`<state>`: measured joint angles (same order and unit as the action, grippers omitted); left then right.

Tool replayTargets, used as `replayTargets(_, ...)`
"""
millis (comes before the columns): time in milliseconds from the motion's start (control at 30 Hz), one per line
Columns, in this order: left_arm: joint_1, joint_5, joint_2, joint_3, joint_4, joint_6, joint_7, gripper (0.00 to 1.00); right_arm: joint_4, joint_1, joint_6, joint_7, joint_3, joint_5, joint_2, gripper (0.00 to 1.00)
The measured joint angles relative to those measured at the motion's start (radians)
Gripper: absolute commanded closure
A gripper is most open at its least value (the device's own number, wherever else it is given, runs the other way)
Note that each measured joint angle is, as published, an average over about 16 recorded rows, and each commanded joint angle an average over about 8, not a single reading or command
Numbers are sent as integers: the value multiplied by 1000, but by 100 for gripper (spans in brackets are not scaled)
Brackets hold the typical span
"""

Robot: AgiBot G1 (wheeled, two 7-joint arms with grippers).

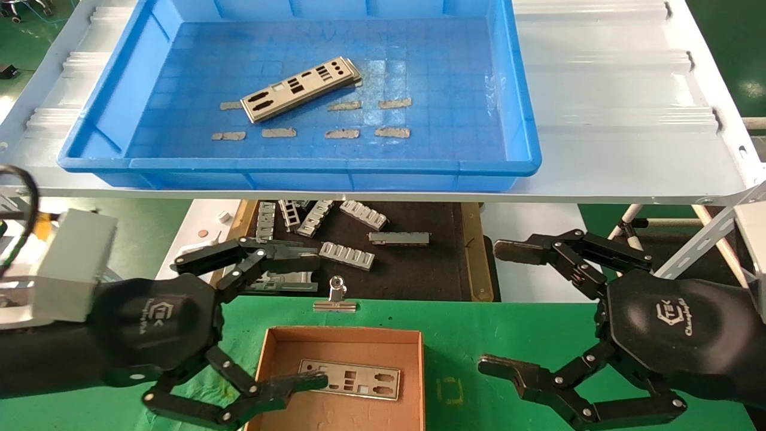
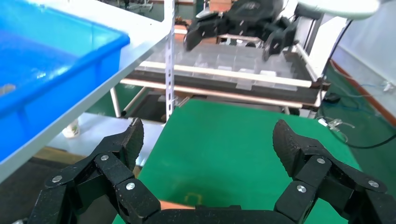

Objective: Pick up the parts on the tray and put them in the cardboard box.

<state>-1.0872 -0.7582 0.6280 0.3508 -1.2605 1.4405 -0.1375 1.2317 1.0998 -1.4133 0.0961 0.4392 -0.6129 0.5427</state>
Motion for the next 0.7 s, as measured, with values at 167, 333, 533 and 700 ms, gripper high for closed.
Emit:
replayTargets(167, 8, 19, -11, -48, -16, 37, -32, 0, 0, 0, 0, 0, 0, 0, 0, 0)
replayTargets(333, 14, 31, -18, -77, -26, 60, -51, 0, 0, 0, 0, 0, 0, 0, 0, 0)
replayTargets(533, 16, 36, -21, -88, -29, 69, -58, 0, 0, 0, 0, 0, 0, 0, 0, 0)
replayTargets(700, 16, 34, -20, -84, -28, 65, -55, 0, 0, 0, 0, 0, 0, 0, 0, 0)
